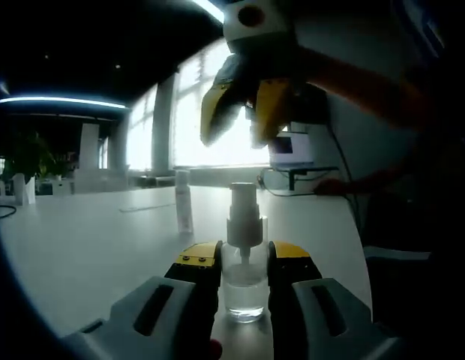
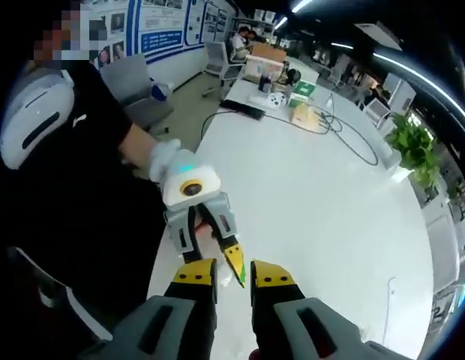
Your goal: Clamp pump bottle remove cover press pump head put on cover
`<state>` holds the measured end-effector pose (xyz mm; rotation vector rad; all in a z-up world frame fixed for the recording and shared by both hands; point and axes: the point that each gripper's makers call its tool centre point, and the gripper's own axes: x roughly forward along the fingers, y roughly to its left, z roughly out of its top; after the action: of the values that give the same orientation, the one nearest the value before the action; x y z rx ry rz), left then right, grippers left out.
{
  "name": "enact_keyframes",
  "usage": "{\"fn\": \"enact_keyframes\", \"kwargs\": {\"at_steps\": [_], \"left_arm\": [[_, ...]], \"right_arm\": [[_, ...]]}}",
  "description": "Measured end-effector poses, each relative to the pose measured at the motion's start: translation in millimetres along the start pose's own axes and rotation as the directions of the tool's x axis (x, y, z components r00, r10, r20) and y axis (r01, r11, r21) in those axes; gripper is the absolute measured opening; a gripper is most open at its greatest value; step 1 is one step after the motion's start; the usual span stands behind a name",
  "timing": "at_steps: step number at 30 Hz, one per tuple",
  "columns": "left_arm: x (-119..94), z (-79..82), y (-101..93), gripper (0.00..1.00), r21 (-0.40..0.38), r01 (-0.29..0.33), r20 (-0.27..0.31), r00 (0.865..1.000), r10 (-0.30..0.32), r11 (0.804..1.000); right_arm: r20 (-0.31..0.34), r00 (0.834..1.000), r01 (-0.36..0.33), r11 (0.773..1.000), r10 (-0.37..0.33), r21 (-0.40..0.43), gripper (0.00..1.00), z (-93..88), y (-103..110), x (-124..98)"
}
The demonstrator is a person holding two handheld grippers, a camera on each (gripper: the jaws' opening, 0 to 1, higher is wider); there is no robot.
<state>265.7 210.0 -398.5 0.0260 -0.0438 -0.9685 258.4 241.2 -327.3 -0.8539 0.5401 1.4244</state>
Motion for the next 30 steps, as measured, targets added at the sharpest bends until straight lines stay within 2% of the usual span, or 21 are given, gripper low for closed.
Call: {"fn": "enact_keyframes", "kwargs": {"at_steps": [3, 5, 10, 13, 17, 19, 22, 26, 28, 29, 30], "left_arm": [[-0.1, 0.7, -1.2, 0.15, 0.000, 0.000, 0.000, 1.000, 0.000, 1.000], [-0.2, 0.5, -0.6, 0.15, 0.001, 0.000, 0.000, 1.000, 0.000, 1.000], [-0.1, 0.3, -0.7, 0.15, 0.000, 0.001, 0.000, 1.000, -0.001, 1.000], [-0.1, 0.3, -0.2, 0.15, 0.000, 0.001, 0.000, 1.000, -0.001, 1.000], [-0.2, 0.7, -0.7, 0.15, -0.001, 0.000, 0.000, 1.000, 0.000, 1.000], [-0.2, 0.8, -0.6, 0.15, 0.000, 0.001, 0.000, 1.000, -0.001, 1.000], [-0.1, 0.4, 0.1, 0.15, 0.000, 0.000, 0.000, 1.000, 0.000, 1.000], [0.0, 1.0, -1.0, 0.15, 0.000, 0.000, -0.001, 1.000, 0.000, 1.000], [0.2, 0.7, -0.7, 0.15, 0.000, -0.001, -0.001, 1.000, 0.001, 1.000], [0.1, 0.6, -0.6, 0.15, 0.000, -0.001, -0.001, 1.000, 0.001, 1.000], [0.1, 0.5, -0.5, 0.15, 0.000, -0.002, -0.002, 1.000, 0.002, 1.000]], "right_arm": [[0.093, 0.995, 0.043, 0.999, -0.044, 0.009, 0.12, 9.3, -1.5, -2.2], [0.124, 0.990, 0.067, 0.997, -0.071, 0.030, 0.13, 9.9, -2.4, -4.4], [0.235, 0.958, 0.143, 0.985, -0.162, 0.096, 0.14, 6.0, -7.3, -10.6], [0.310, 0.927, 0.164, 0.972, -0.210, 0.166, 0.14, 4.3, -8.2, -12.7], [0.366, 0.883, 0.231, 0.950, -0.295, 0.209, 0.15, -3.5, -15.1, -19.8], [0.398, 0.845, 0.269, 0.927, -0.358, 0.263, 0.15, -7.3, -20.5, -25.5], [0.411, 0.818, 0.301, 0.909, -0.402, 0.289, 0.15, -12.8, -25.2, -31.6], [0.450, 0.766, 0.333, 0.882, -0.460, 0.335, 0.15, -7.3, -23.8, -39.9], [0.458, 0.749, 0.351, 0.872, -0.480, 0.340, 0.15, -7.1, -23.4, -42.7], [0.463, 0.735, 0.367, 0.864, -0.496, 0.344, 0.15, -7.2, -23.8, -43.5], [0.468, 0.713, 0.389, 0.850, -0.522, 0.355, 0.14, -7.7, -26.3, -46.1]]}}
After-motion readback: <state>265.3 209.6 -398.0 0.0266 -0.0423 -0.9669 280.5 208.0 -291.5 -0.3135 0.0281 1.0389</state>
